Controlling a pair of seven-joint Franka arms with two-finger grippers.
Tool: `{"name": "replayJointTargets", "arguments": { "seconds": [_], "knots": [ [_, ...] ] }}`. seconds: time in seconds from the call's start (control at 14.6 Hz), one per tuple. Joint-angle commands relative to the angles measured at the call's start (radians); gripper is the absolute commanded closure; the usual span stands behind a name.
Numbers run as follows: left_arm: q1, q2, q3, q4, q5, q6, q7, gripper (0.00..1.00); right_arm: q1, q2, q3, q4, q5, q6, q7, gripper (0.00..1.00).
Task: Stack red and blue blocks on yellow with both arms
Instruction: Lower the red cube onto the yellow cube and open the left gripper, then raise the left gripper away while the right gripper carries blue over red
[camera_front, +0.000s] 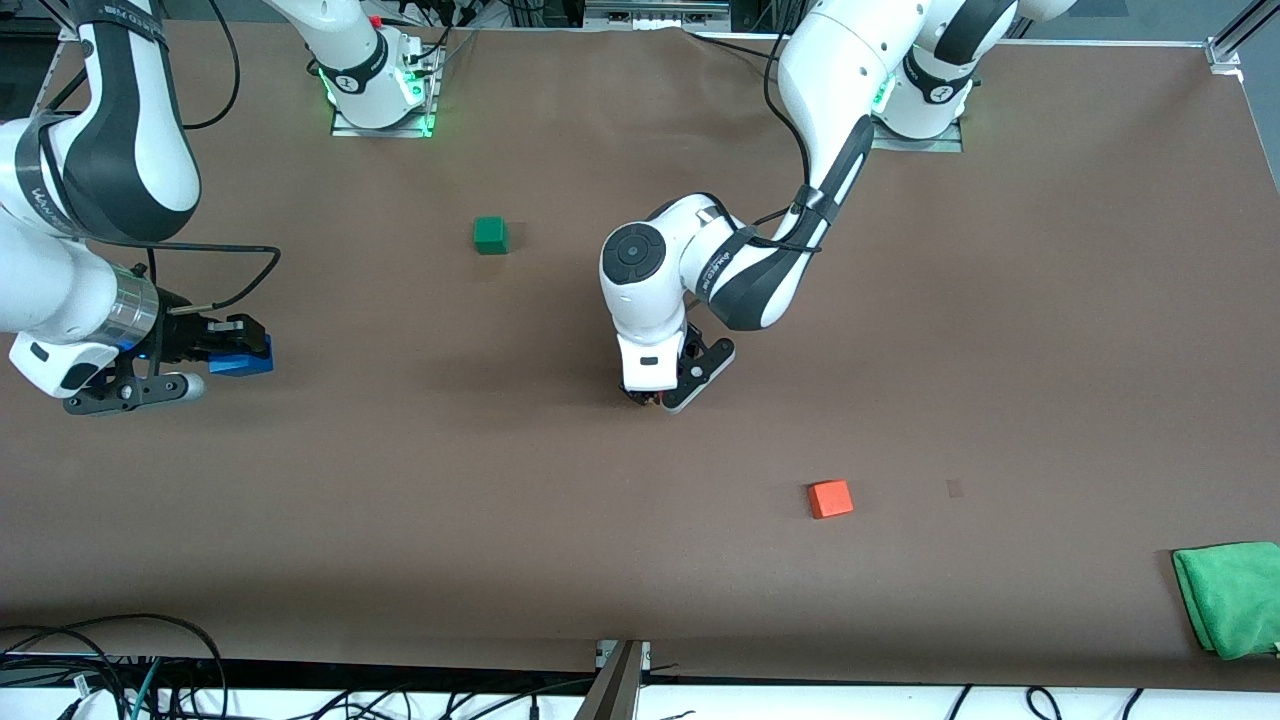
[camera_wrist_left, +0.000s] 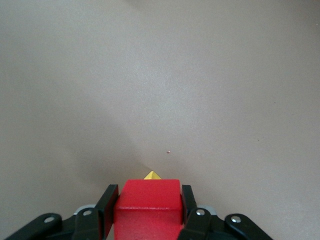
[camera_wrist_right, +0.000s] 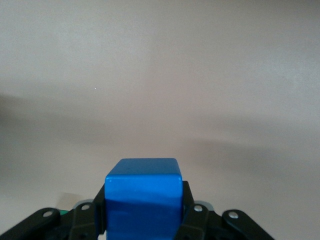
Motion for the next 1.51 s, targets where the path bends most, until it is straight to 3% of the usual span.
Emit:
{"name": "replayJointTargets", "arguments": {
  "seconds": [0.0,0.07,0.14,0.21,0.27,0.82,0.96,1.17,1.44],
  "knots": [
    [-0.008,0.012,0.005,0.034,0.021,-0.009,-0.017,0.89,-0.003,0.005,0.0,0.023,0.002,-0.022,0.002,0.95],
    [-0.008,0.012,0.005,0.034,0.021,-0.009,-0.017,0.85,-0.003,0.005,0.0,0.023,0.002,-0.022,0.004,0.95],
    [-0.008,0.012,0.005,0.034,0.021,-0.009,-0.016,0.71,-0.003,0.005,0.0,0.024,0.002,-0.022,0.004,0.95],
    [-0.008,0.012,0.003,0.034,0.021,-0.009,-0.013,0.29,-0.003,0.005,0.0,0.024,0.002,-0.022,0.004,0.95],
    [-0.008,0.012,0.005,0.034,0.023,-0.01,-0.013,0.0,-0.003,0.005,-0.002,0.024,0.002,-0.022,0.004,0.95],
    [-0.007,0.006,0.005,0.035,0.023,-0.023,-0.01,0.0,-0.003,0.005,0.0,0.028,0.002,-0.02,0.008,0.95],
    [-0.005,-0.009,-0.003,0.047,0.017,-0.097,-0.007,0.0,0.0,0.006,0.0,0.029,0.007,-0.02,0.01,0.95],
    [-0.001,-0.023,-0.015,0.153,0.007,-0.24,0.004,0.0,0.0,0.005,0.0,0.029,0.008,-0.022,0.01,0.95],
    [0.033,-0.096,-0.01,0.159,-0.094,-0.351,0.162,0.0,0.005,0.005,0.008,0.032,0.01,-0.02,0.07,0.95]
  ]
}}
